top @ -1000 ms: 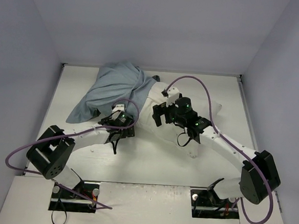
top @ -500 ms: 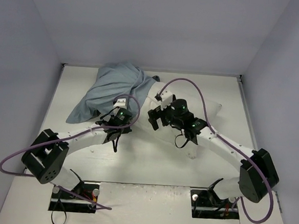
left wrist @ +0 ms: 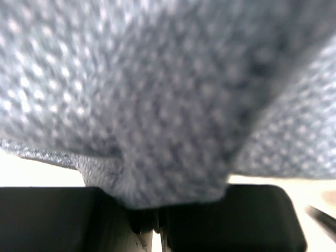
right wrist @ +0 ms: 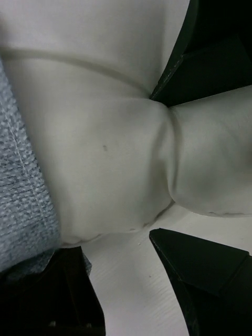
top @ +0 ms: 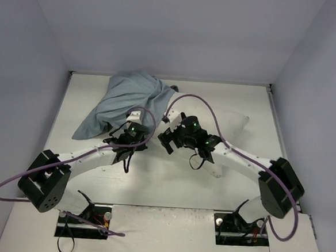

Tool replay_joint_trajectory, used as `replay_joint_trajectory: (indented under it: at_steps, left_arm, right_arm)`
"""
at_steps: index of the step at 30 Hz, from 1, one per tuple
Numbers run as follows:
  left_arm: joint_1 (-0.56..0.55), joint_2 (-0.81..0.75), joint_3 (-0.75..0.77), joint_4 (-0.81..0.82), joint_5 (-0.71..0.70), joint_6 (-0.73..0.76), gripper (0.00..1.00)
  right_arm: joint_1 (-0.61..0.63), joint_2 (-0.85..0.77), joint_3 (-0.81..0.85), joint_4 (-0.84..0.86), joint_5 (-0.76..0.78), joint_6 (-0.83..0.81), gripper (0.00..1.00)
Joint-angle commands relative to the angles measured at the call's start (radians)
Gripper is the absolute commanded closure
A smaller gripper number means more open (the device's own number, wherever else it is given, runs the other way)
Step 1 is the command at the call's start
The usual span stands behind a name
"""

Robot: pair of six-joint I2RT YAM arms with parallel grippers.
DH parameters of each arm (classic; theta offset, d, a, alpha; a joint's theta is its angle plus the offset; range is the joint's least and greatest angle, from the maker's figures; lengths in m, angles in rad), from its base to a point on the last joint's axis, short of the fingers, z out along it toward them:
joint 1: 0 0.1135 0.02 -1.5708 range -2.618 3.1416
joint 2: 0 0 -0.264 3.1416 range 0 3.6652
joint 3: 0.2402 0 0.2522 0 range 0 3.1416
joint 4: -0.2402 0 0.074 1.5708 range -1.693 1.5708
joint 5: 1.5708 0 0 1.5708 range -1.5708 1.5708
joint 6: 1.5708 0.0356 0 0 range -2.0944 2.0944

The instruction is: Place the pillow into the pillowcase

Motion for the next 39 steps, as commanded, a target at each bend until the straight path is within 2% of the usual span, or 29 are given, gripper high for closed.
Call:
replay_joint_trajectory:
  at_steps: [1,2,4,5,9,10,12,14,18,21,23,27,29,35,39]
  left_arm:
    - [-0.009,-0.066,0.054,0.08,0.058,0.032,1.0]
    - [-0.01,-0.085,0.059,0.082,0.075,0.037,1.0]
    - [-0.013,-0.105,0.08,0.079,0.13,0.046,1.0]
    - [-0.024,-0.115,0.094,0.074,0.147,0.063,1.0]
    - [-0.061,-0.171,0.195,0.071,0.282,0.086,1.0]
    - [-0.074,-0.174,0.261,0.071,0.353,0.083,1.0]
    - [-0.148,-0.172,0.33,0.063,0.379,0.111,1.0]
    - [-0.188,-0.163,0.391,0.072,0.428,0.126,1.0]
    - [-0.196,-0.168,0.383,0.062,0.419,0.167,1.0]
    - [-0.188,-0.139,0.361,0.016,0.406,0.174,1.0]
    - [-0.187,-0.12,0.352,-0.007,0.347,0.172,1.0]
    - [-0.179,-0.12,0.344,-0.107,0.258,0.146,1.0]
    - [-0.18,-0.111,0.329,-0.083,0.258,0.126,1.0]
    - [-0.156,0.01,0.369,-0.029,0.3,0.105,1.0]
    - [-0.139,0.13,0.418,0.012,0.359,0.103,1.0]
  right_arm:
    - [0.008,0.113,0.046,0.043,-0.064,0.006,0.05]
    - [0.006,0.141,0.084,0.046,-0.091,0.016,0.4]
    - [-0.006,0.211,0.143,0.055,-0.161,0.063,0.94]
    - [-0.016,0.233,0.187,0.055,-0.192,0.075,1.0]
    - [-0.085,0.311,0.557,0.052,-0.29,0.158,1.0]
    - [-0.116,0.345,0.606,0.053,-0.313,0.177,1.0]
    - [-0.116,0.397,0.682,0.053,-0.338,0.224,1.0]
    - [-0.098,0.417,0.681,0.056,-0.324,0.241,1.0]
    - [-0.076,0.428,0.565,0.163,-0.306,0.312,1.0]
    - [-0.053,0.439,0.54,0.165,-0.286,0.307,1.0]
    - [-0.047,0.424,0.523,0.165,-0.27,0.297,1.0]
    - [-0.041,0.358,0.439,0.168,-0.177,0.274,1.0]
    - [-0.04,0.326,0.364,0.178,-0.097,0.284,1.0]
    - [-0.043,0.132,0.116,0.23,0.159,0.379,1.0]
    - [-0.04,-0.107,-0.134,0.236,0.334,0.473,1.0]
